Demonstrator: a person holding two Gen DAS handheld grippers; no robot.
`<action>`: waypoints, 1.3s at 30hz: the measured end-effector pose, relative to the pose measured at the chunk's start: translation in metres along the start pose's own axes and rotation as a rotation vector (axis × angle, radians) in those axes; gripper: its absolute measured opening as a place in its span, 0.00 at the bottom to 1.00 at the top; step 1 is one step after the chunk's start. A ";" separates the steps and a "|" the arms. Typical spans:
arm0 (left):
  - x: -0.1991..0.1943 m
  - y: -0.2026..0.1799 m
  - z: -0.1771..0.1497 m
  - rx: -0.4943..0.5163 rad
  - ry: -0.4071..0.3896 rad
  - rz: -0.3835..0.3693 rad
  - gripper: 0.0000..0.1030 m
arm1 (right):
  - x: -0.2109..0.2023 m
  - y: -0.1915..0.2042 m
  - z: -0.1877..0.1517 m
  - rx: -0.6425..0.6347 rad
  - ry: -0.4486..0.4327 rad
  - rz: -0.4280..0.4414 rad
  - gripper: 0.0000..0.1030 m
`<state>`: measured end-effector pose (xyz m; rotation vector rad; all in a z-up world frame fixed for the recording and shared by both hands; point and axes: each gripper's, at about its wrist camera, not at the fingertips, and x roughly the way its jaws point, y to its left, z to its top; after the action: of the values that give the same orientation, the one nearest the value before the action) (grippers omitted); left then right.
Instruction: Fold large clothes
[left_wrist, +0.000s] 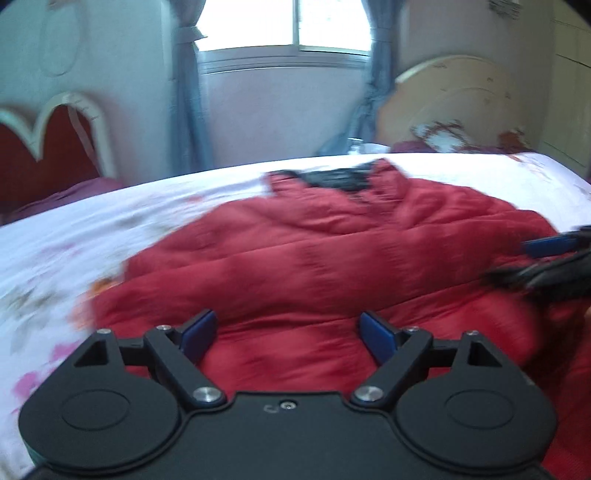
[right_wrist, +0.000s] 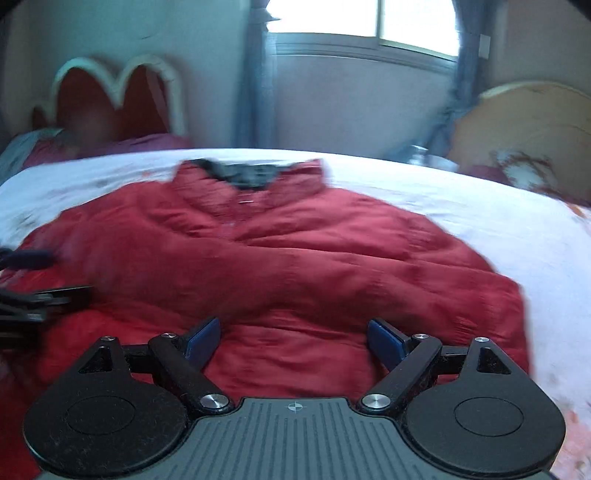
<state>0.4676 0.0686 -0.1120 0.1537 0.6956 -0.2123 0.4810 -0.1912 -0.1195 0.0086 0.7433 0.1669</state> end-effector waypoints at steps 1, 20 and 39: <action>0.001 0.010 -0.004 -0.009 0.017 0.020 0.83 | -0.003 -0.015 -0.003 0.040 -0.001 -0.022 0.83; -0.044 -0.016 -0.034 -0.008 0.031 0.030 0.83 | -0.041 0.031 -0.032 -0.021 0.053 -0.047 0.75; -0.088 0.001 -0.050 -0.032 0.036 0.071 1.00 | -0.084 -0.001 -0.028 0.118 0.037 -0.040 0.92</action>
<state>0.3707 0.0924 -0.0928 0.1519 0.7277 -0.1303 0.4021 -0.2067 -0.0835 0.1027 0.7894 0.0857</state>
